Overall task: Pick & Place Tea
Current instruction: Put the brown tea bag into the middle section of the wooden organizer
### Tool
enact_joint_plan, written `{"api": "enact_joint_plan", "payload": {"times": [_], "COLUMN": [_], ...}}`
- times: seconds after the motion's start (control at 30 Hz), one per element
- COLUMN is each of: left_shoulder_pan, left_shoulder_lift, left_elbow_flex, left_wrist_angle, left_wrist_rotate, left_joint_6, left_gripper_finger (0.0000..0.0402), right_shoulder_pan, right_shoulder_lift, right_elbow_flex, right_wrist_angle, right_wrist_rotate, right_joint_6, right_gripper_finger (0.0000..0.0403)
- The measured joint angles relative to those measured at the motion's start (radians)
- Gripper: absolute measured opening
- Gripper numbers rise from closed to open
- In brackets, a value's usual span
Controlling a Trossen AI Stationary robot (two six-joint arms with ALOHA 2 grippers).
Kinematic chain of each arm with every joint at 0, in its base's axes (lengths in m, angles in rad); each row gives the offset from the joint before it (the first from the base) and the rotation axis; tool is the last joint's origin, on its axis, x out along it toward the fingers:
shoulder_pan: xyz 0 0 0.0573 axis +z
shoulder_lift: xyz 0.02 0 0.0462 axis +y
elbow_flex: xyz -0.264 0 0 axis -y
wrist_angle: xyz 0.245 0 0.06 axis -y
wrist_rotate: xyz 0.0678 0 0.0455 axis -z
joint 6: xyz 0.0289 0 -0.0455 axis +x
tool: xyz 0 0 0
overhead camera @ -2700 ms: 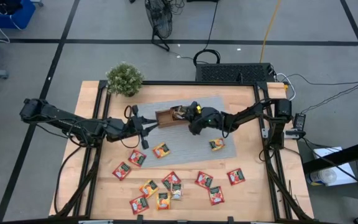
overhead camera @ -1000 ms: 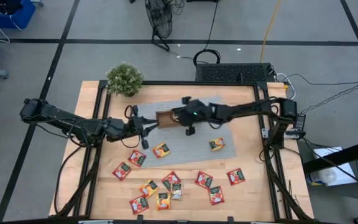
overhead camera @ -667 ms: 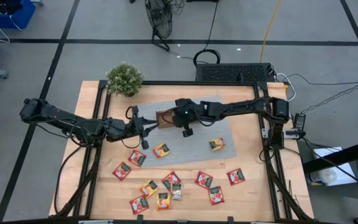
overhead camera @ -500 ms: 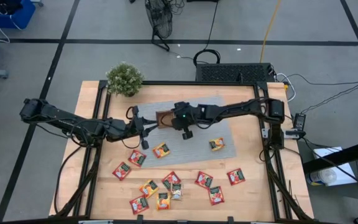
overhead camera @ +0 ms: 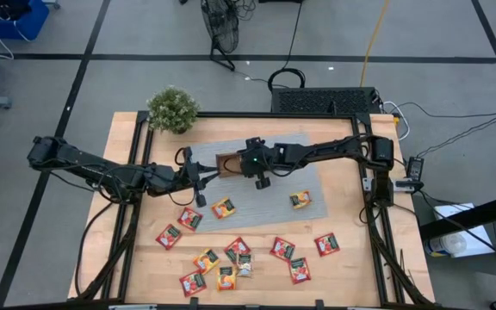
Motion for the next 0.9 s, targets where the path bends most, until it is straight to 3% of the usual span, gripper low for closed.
{"api": "enact_joint_plan", "payload": {"times": [0.7,0.9], "left_shoulder_pan": [0.000,0.000], "left_shoulder_lift": [0.000,0.000], "left_elbow_flex": [0.000,0.000], "left_wrist_angle": [0.007,0.011], "left_wrist_rotate": [-0.001,-0.002], "left_joint_6": [-0.010,-0.010], "left_gripper_finger": [0.0062,0.0062], "right_shoulder_pan": [-0.017,-0.012], "right_shoulder_lift": [0.031,0.032], "right_elbow_flex": [0.000,0.000], "right_wrist_angle": [-0.044,-0.037], "right_wrist_rotate": [-0.016,0.062], "right_joint_6": [0.023,0.022], "right_gripper_finger": [0.0000,0.0000]}}
